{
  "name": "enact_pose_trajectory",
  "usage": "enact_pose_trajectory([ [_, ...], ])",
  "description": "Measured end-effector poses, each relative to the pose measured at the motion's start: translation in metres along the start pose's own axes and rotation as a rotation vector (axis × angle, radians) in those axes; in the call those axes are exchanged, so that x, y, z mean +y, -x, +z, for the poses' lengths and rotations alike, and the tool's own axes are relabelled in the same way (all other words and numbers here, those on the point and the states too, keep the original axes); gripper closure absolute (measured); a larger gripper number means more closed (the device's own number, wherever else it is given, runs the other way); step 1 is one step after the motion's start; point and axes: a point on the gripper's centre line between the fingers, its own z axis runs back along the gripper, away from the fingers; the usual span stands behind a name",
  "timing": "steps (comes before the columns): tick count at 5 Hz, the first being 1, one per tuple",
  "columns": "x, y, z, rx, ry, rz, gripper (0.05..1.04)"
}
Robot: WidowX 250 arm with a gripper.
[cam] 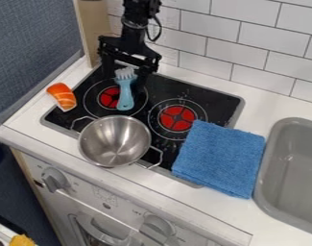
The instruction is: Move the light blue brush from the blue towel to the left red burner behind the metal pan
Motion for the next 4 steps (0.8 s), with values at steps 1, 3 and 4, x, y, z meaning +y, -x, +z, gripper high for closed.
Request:
enact_pose_trajectory([
  [1, 0.002, -0.002, 0.017, 0.001, 0.017, 0.017, 0.083],
  [3, -0.019, 0.013, 0.061, -0.048, 0.061, -0.039, 0.083],
  [4, -0.027, 0.025, 0.078, -0.049, 0.087, -0.114, 0.083],
])
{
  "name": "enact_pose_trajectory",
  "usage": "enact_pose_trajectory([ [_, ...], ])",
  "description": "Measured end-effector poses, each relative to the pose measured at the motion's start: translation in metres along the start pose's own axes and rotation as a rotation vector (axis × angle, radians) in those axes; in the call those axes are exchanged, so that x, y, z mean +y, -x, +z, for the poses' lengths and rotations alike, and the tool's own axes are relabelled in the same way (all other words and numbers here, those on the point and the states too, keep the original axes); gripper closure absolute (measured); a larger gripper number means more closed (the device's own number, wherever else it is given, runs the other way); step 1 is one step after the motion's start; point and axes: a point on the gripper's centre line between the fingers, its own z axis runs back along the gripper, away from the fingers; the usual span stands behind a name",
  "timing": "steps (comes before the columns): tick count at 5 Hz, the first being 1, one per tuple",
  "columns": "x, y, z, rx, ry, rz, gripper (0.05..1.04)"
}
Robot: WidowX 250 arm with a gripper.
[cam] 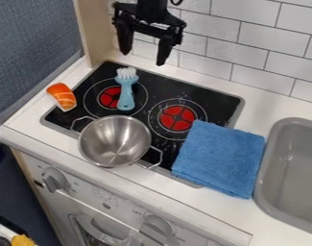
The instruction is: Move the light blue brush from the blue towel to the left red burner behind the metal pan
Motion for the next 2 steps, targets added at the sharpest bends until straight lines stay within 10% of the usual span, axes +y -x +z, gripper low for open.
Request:
enact_pose_trajectory([
  [2, -0.033, 0.01, 0.012, -0.019, 0.057, 0.0, 0.083],
])
